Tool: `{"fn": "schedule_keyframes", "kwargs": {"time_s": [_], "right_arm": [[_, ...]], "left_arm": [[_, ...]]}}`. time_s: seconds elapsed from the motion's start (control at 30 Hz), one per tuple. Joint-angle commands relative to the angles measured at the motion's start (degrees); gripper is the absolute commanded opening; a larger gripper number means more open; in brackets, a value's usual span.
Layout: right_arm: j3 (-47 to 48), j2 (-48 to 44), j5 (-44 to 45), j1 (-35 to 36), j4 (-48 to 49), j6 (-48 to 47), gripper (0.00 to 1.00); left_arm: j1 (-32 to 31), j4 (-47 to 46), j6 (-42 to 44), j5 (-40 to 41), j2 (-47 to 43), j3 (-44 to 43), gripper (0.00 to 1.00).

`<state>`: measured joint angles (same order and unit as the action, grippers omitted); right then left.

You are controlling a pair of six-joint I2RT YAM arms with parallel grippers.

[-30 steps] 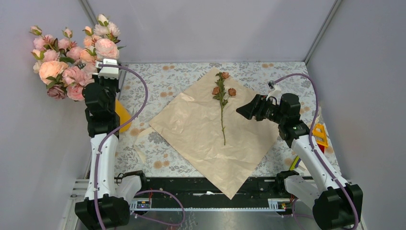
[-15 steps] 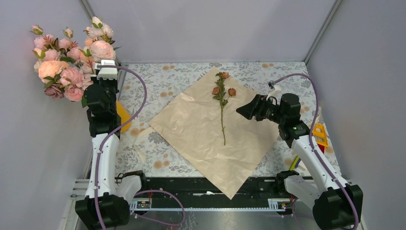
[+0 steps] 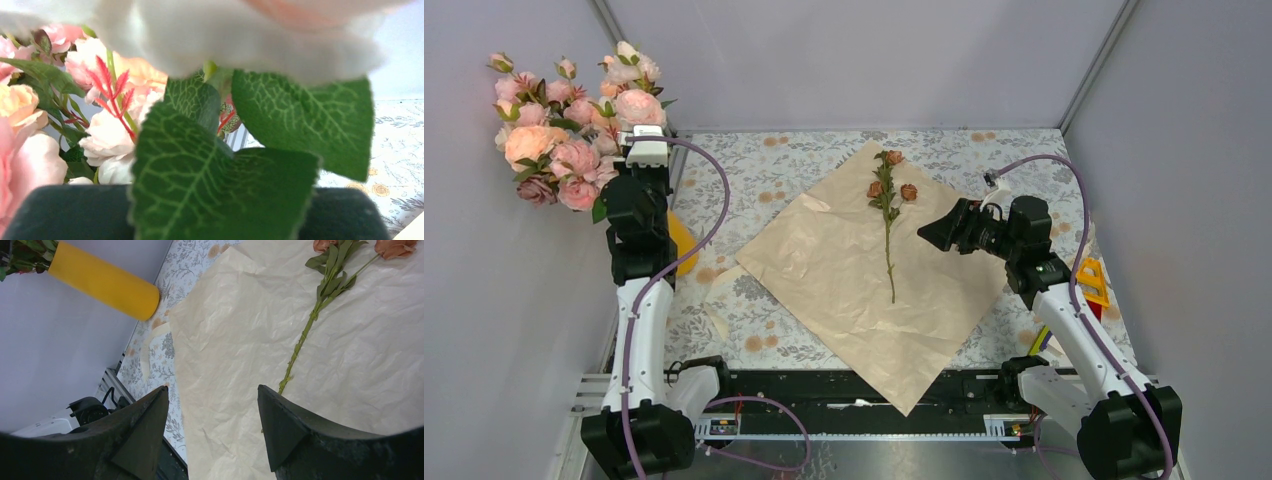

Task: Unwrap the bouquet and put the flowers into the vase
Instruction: Insert the fake flower into the vase.

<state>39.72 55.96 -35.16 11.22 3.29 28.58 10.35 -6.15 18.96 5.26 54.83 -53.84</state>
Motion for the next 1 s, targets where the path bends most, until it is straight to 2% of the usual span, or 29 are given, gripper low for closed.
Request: {"fn": "schedule_keyframes", "kwargs": {"time_s": [0.0, 0.27, 0.57, 0.97], "right_arm": [[0.06, -1.22, -0.79, -0.24, 1.15, -0.45, 0.72], [0.29, -1.69, -0.7, -0.24, 0.49, -0.73, 0.72], [0.35, -1.63, -0.79, -0.24, 0.58, -0.59, 0.72], [0.11, -1.66, -0.88, -0.23, 0.65, -0.67, 0.72]], "left_arm": [[0.55, 5.02, -3.34, 3.89, 1.28, 2.4, 0.11], [0.55, 5.85, -4.89, 3.12, 0.02, 1.64, 0.19], [0.51, 8.62, -6.11, 0.37, -1.48, -0.82, 0.42], [0.55, 9.63, -6.44, -4.64, -4.79, -1.74, 0.53]]}}
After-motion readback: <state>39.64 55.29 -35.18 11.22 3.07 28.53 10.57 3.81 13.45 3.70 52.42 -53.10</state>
